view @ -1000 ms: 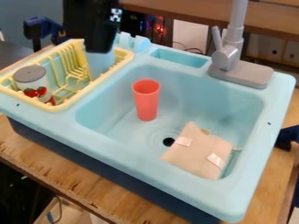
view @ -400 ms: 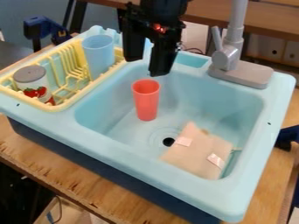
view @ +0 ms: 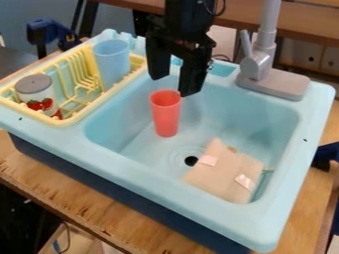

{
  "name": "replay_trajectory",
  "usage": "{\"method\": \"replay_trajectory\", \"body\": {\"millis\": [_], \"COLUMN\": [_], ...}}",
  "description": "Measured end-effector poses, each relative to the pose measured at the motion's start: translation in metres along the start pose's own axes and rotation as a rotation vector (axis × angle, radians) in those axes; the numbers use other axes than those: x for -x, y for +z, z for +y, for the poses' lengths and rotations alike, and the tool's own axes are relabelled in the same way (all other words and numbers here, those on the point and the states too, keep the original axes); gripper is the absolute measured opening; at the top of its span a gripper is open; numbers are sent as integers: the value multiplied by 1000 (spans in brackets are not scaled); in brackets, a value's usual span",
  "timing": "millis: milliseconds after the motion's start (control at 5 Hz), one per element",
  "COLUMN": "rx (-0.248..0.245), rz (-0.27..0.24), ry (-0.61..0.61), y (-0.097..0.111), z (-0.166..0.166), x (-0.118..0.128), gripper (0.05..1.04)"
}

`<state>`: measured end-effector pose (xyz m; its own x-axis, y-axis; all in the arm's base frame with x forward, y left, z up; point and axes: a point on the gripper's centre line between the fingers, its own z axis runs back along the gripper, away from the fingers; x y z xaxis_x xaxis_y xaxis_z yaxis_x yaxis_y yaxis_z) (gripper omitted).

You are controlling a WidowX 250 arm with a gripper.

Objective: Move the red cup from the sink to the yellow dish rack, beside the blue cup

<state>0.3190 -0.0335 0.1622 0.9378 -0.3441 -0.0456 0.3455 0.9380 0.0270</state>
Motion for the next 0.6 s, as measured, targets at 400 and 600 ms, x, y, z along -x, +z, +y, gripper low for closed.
{"method": "replay_trajectory", "body": {"millis": [400, 600], "rx": [5, 1], "rz": [-23, -11], "ry": [70, 93], "y": [-14, -17], "z": [-1, -1], "x": [-6, -6], "gripper": [1001, 1001]}}
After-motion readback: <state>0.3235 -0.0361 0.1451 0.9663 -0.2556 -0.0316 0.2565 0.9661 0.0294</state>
